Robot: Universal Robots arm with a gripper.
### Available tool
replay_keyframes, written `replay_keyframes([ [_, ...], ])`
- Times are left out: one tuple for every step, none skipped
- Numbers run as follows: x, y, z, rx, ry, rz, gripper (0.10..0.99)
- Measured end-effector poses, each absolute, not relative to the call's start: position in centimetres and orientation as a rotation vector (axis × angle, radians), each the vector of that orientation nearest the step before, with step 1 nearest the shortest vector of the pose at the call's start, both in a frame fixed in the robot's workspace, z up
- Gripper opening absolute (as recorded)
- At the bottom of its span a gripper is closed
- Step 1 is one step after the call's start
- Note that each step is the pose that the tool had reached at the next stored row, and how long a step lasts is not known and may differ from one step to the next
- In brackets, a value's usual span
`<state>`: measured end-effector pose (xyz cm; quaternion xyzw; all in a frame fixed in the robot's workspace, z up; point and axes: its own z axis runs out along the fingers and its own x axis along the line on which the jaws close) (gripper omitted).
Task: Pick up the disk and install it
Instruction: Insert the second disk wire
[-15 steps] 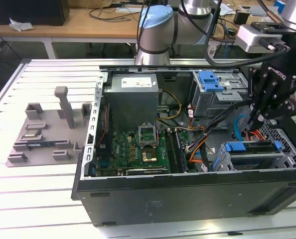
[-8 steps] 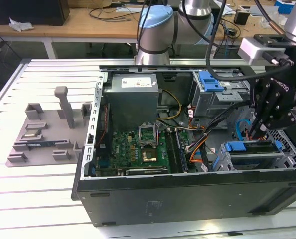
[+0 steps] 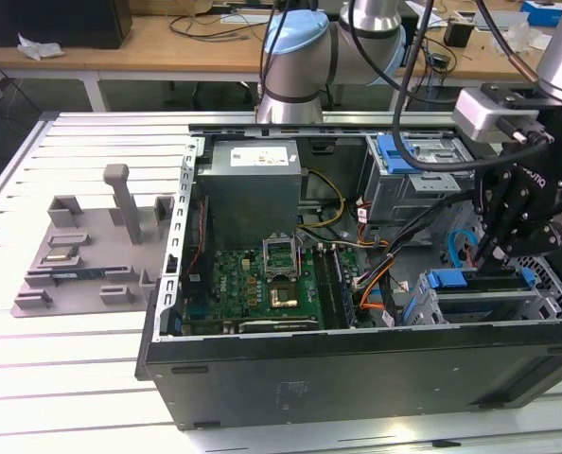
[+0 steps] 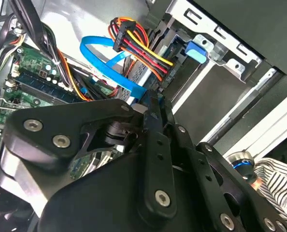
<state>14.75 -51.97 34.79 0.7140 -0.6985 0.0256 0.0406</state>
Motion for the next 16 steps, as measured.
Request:
replay_keyframes([
  [14.78, -51.97, 34.76, 2.188, -2.14, 0.077, 0.161],
  [14.82, -51.97, 34.72, 2.188, -2.14, 0.076, 0.161],
  [14.84, -51.97, 34.66, 2.188, -2.14, 0.076, 0.161],
  [14.86, -51.97, 34.63, 2.188, -2.14, 0.076, 0.161],
  [14.9, -51.97, 34.57, 2.188, -2.14, 0.076, 0.161],
  [14.93, -51.97, 34.53, 2.189, -2.14, 0.076, 0.161],
  [14.94, -51.97, 34.46, 2.188, -2.14, 0.076, 0.161],
  [14.94, -51.97, 34.4, 2.188, -2.14, 0.076, 0.161],
  [14.94, -51.97, 34.33, 2.189, -2.14, 0.075, 0.161],
  [14.92, -51.98, 34.29, 2.189, -2.141, 0.075, 0.161],
  [14.92, -52.0, 34.13, 2.192, -2.142, 0.071, 0.161],
  [14.91, -52.01, 34.15, 2.192, -2.142, 0.071, 0.161],
  [14.9, -52.07, 34.16, 2.192, -2.142, 0.071, 0.161],
  [14.9, -52.08, 34.15, 2.192, -2.142, 0.071, 0.161],
  [14.9, -52.1, 34.13, 2.191, -2.142, 0.071, 0.161],
  [14.9, -52.1, 34.1, 2.191, -2.143, 0.071, 0.161],
])
